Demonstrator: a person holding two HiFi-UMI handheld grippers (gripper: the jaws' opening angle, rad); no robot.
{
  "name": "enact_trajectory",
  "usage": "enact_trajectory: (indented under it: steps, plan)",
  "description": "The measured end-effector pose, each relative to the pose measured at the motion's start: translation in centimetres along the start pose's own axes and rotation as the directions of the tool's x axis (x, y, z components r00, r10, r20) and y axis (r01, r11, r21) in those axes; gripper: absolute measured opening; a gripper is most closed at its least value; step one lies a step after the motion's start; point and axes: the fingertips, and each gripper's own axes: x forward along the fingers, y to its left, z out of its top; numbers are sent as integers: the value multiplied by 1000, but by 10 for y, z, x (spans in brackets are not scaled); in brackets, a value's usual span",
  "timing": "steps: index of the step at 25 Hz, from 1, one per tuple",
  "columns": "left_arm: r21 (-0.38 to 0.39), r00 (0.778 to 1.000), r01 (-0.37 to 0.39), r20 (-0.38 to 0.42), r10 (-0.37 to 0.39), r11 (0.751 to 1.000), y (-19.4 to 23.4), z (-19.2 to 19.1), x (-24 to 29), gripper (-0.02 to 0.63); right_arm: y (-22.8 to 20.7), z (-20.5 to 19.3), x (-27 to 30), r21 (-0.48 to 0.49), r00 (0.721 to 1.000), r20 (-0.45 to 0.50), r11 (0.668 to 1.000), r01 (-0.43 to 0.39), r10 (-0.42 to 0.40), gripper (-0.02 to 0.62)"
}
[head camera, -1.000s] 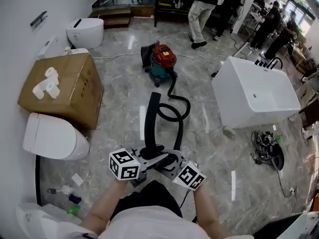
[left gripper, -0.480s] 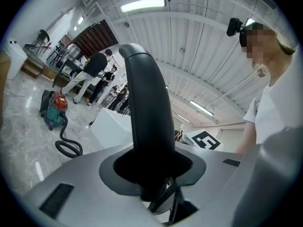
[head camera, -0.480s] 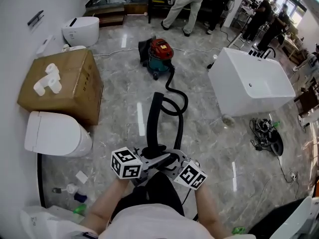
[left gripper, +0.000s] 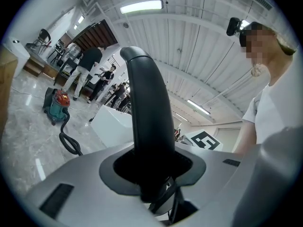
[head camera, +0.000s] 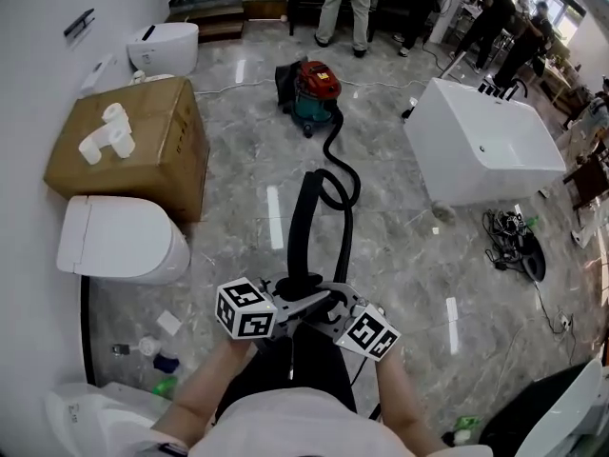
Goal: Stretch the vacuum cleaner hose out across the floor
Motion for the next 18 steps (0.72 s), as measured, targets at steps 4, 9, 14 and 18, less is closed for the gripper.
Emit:
enact_trajectory:
  steps: [4, 9, 14, 18]
  plan:
    - [-19, 1000, 7, -3, -7, 1000, -12, -22, -19, 153, 30, -5, 8, 3, 1000, -10, 1000, -10, 10, 244]
    - [-46, 1000, 17, 8, -16, 999, -22, -38, -34, 153, 55, -8, 11, 12, 999, -25, 1000, -21, 21, 244]
    - [-37, 1000, 28, 12, -27, 999, -29, -42, -32, 153, 60, -11, 6, 13, 1000, -19, 1000, -7, 7, 244]
    - [-29, 999, 34, 10, -33, 999, -39, -44, -17, 153, 59, -17, -9, 21, 1000, -11, 1000, 4, -4, 244]
